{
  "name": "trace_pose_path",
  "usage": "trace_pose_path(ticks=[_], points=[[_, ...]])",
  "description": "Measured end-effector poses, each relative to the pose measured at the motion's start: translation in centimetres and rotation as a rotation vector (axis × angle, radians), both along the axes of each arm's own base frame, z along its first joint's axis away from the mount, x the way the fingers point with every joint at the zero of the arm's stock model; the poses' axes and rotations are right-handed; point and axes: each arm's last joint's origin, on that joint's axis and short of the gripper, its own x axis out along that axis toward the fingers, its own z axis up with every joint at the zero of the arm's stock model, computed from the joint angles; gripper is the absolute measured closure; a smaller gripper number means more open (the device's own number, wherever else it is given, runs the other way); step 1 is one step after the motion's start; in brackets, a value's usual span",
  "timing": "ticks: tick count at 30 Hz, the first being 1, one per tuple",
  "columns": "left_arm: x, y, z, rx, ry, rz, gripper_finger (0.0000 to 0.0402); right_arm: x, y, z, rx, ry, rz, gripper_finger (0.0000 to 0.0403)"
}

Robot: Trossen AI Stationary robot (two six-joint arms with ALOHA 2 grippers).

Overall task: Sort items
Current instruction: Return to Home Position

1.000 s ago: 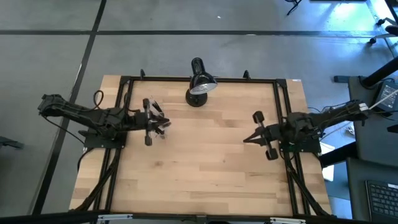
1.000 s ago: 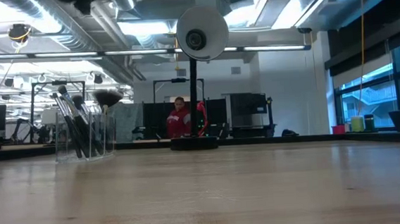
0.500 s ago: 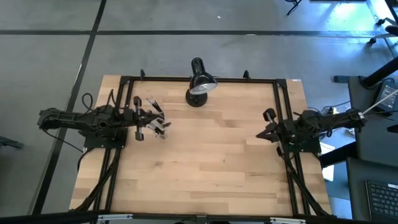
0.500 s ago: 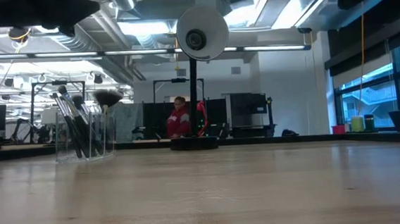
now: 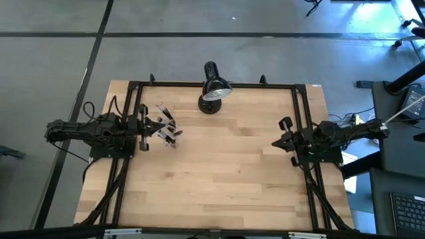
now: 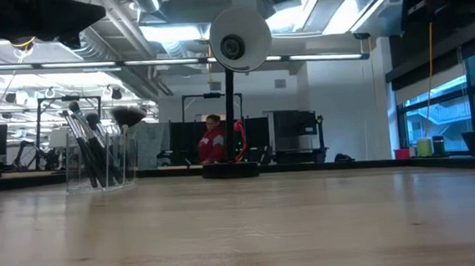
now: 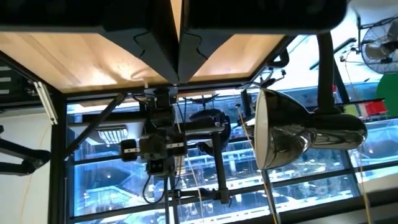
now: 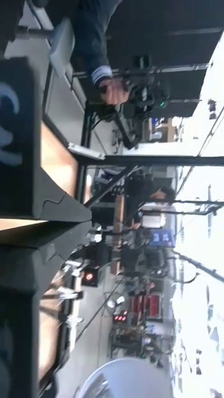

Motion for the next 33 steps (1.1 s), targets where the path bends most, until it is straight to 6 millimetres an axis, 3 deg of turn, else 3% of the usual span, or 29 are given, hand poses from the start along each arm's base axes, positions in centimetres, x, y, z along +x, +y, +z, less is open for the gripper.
trace_pose_path(ticks=[15,26,33], points=[[0.0,0.0,-0.6,0.019,0.061,-0.001,0.0399,0.3,-1.4,-1.0,0.006,0.039,-0.130,0.0398],[-0.5,-0.2,-1.0,0.001,0.089,-0.084,0.0400,0.5,-1.3,-2.0,-0.019,0.144,-0.077,0.0398],[-1.0,-0.3,-2.8,-0.006,0.051,-0.104,0.0400,0.4,-1.3,-1.8,-0.017,0.129,-0.077,0.0398]])
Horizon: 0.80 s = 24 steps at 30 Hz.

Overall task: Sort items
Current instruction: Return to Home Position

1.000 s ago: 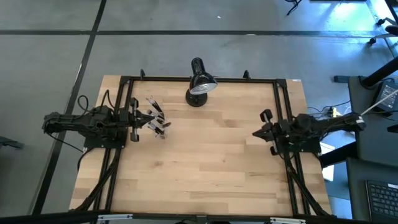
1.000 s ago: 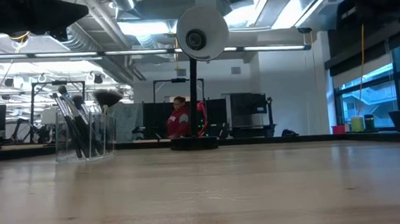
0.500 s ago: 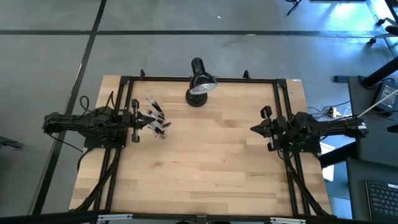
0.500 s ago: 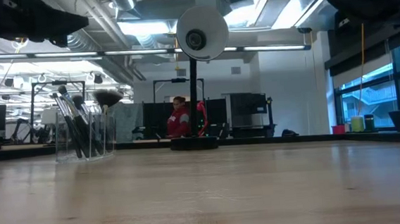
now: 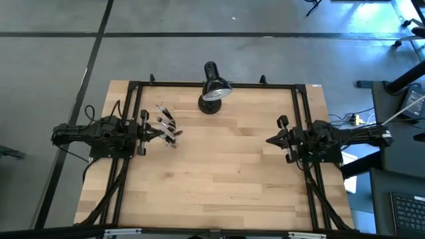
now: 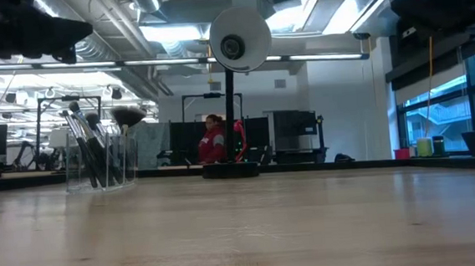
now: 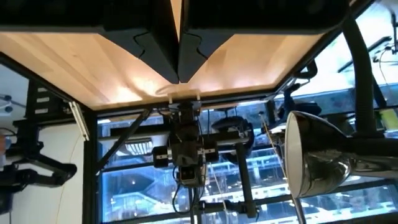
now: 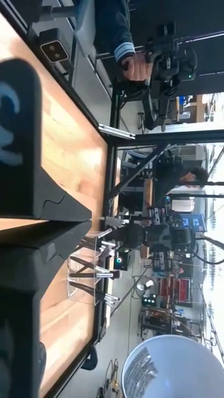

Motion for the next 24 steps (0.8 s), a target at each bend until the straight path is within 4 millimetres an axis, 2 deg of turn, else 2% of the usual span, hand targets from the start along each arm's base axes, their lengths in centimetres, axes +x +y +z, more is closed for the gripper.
trace_pose_path(ticks=[6,13,20,24], points=[[0.1,-0.1,-0.2,-0.002,-0.008,-0.030,0.0399,0.0,0.0,0.0,-0.005,-0.001,-0.002,0.0398],[0.6,-0.1,-1.6,-0.003,-0.020,-0.026,0.0399,0.0,0.0,-0.1,-0.027,0.005,-0.003,0.0398],[0.6,0.1,-1.4,0.004,-0.048,-0.033,0.0399,-0.1,0.0,0.9,-0.059,-0.097,-0.010,0.0398],[0.6,0.2,-1.5,0.006,-0.039,-0.042,0.0399,0.0,0.0,0.8,-0.070,-0.095,-0.014,0.0398]])
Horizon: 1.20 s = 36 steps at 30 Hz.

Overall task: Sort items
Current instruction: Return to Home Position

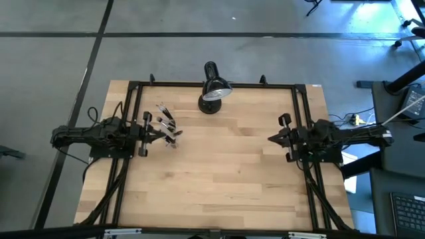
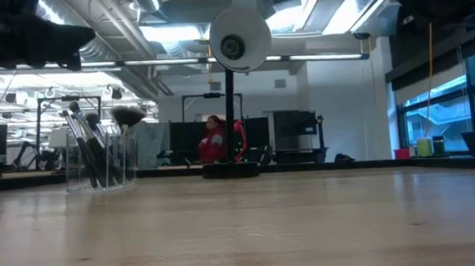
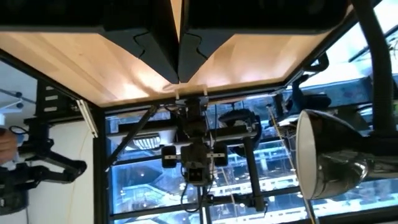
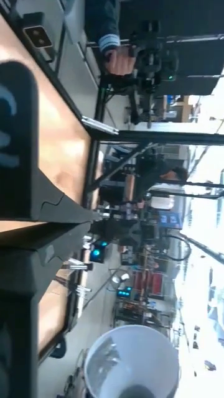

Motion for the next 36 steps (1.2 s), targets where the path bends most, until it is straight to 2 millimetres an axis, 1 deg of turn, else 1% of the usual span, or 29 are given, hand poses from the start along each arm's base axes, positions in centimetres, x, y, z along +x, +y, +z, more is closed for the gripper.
trace_pose_path(ticks=[2,4,8,11,18,23,36], points=[[0.1,0.1,-0.2,0.000,0.006,0.008,0.0399,0.1,0.0,-0.2,-0.003,0.017,-0.006,0.0398],[0.3,0.2,-1.1,0.000,0.016,0.016,0.0400,0.2,0.0,-0.4,-0.003,0.038,-0.008,0.0398],[0.4,0.4,-2.0,-0.027,0.093,0.043,0.0398,0.3,0.0,-1.0,-0.003,0.110,-0.005,0.0398],[0.4,0.5,-2.0,-0.041,0.086,0.042,0.0400,0.2,0.0,-1.0,0.008,0.102,-0.001,0.0398],[0.4,0.5,-1.9,-0.045,0.085,0.035,0.0400,-1.0,-0.1,0.1,0.003,-0.012,0.001,0.0398],[0.4,0.5,-1.9,-0.045,0.082,0.008,0.0399,-1.5,-0.1,-0.3,0.000,0.010,0.000,0.0398],[0.4,0.4,-1.9,-0.070,0.079,-0.014,0.0398,-1.8,-0.1,-0.7,-0.004,0.042,-0.003,0.0398]])
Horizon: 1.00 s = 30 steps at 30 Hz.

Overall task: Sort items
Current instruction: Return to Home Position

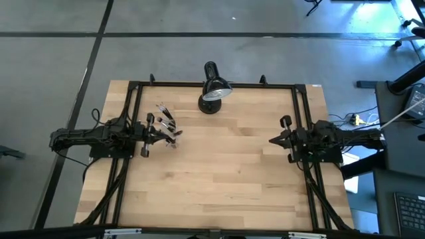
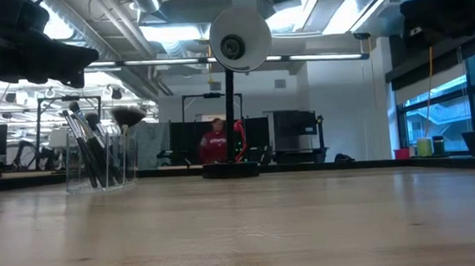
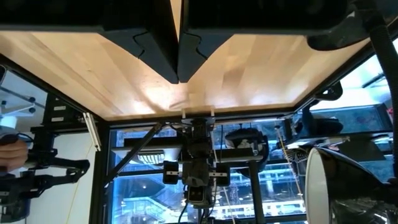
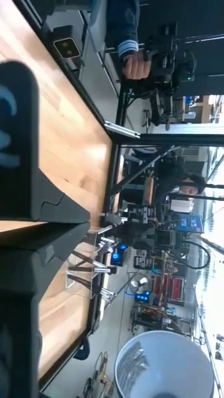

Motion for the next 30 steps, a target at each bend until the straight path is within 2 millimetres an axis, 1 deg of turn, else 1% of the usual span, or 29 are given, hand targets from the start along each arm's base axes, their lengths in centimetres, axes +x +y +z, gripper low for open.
trace_pose_path(ticks=[8,12,14,15,17,27,30], points=[[0.0,0.0,0.0,-0.006,0.001,-0.002,0.0399,0.0,0.0,-0.1,-0.008,0.011,-0.007,0.0392],[0.0,0.0,0.0,-0.007,0.002,-0.002,0.0399,0.3,-0.3,-1.5,0.030,0.160,-0.111,0.0392],[0.0,0.0,0.0,-0.007,0.002,-0.001,0.0398,0.6,-0.4,-2.9,0.052,0.205,-0.140,0.0392],[0.0,0.0,0.0,-0.007,0.002,-0.001,0.0398,0.7,-0.4,-3.4,0.058,0.210,-0.135,0.0391],[0.0,0.0,0.0,-0.007,0.004,0.000,0.0399,1.0,-0.3,-3.7,0.058,0.184,-0.113,0.0391],[0.0,0.0,-0.1,-0.015,0.008,0.018,0.0397,1.1,-0.5,-3.6,0.073,0.174,-0.128,0.0391],[0.0,0.1,-0.1,-0.017,0.008,0.027,0.0399,1.1,-0.5,-3.8,0.114,0.197,-0.128,0.0391]])
